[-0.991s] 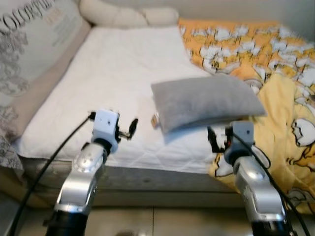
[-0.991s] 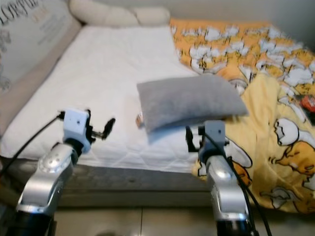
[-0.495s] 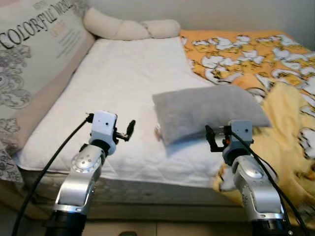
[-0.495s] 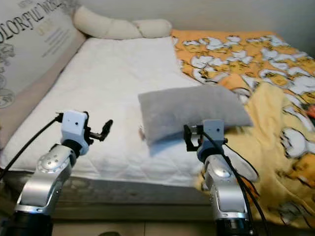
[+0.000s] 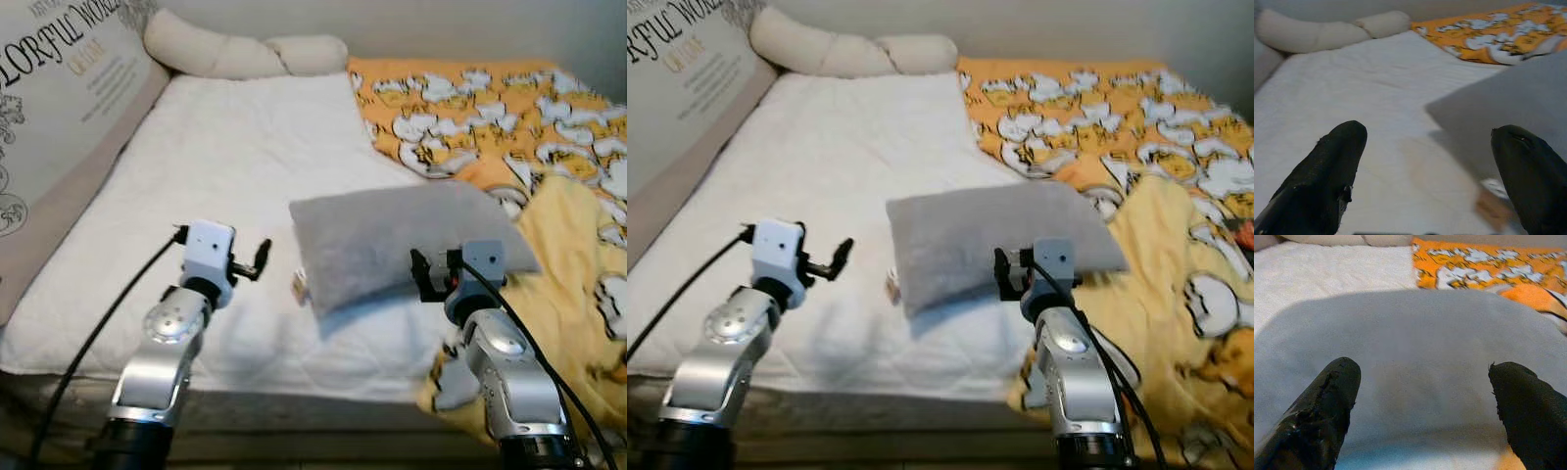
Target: Clean up the room
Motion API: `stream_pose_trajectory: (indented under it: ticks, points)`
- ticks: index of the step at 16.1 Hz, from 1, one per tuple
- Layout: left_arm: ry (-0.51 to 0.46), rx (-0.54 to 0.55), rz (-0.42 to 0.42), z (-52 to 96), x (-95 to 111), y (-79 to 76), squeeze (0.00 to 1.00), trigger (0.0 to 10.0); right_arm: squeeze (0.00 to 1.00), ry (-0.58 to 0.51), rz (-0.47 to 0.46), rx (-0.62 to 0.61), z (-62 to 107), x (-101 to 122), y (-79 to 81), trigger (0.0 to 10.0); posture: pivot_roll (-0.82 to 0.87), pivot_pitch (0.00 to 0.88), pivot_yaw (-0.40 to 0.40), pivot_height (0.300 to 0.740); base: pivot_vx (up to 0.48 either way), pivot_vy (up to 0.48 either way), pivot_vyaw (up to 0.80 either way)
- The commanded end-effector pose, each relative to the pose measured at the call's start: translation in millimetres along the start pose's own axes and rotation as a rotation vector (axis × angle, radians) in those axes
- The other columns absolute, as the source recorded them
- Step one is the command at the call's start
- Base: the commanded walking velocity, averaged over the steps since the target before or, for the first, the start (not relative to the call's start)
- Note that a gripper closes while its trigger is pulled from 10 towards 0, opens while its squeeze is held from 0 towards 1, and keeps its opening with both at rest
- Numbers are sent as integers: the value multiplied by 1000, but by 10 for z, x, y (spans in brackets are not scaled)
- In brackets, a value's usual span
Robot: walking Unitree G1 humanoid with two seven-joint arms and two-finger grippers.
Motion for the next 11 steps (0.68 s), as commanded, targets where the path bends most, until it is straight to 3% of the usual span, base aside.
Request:
stream_pose_trajectory:
  ticks: [1, 7, 8, 9, 11]
  points:
    - [-9, 18, -5, 3, 31, 72, 0, 10000, 0, -9, -5, 29, -25, 34, 108, 10000, 91, 0, 9, 740, 349, 0, 0]
    - [-5, 19, -20, 2, 29, 69, 0, 10000, 0, 2, -15, 54, -19, 17, 137, 10000, 92, 0, 8, 740, 281, 0, 0]
    - [-5, 12, -21, 4, 29, 61, 0, 10000, 545, 16, -39, 72, -7, -6, 161, 10000, 91, 0, 8, 740, 0, 0, 0]
    - [-5, -3, -23, 10, 30, 46, 0, 10000, 1000, 33, -56, 76, 5, -39, 161, 10000, 90, 0, 8, 740, 0, 0, 0]
    - [-2, -57, -31, 45, 17, -16, 0, 10000, 1000, 74, -105, 84, 35, -126, 146, 10000, 89, 0, 7, 740, 0, 0, 0]
Point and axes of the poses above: a point about 5 cm out from each wrist's last joint towards the gripper, its own z axis pointing back from the gripper into the wrist, its own x axis along the axis of the wrist's last joint, y = z × x, the point moved 5 cm from there along -z, pointing out of the wrist towards the gripper, and after that the axes turned 2 degrees about -z, right-handed, at the moved point
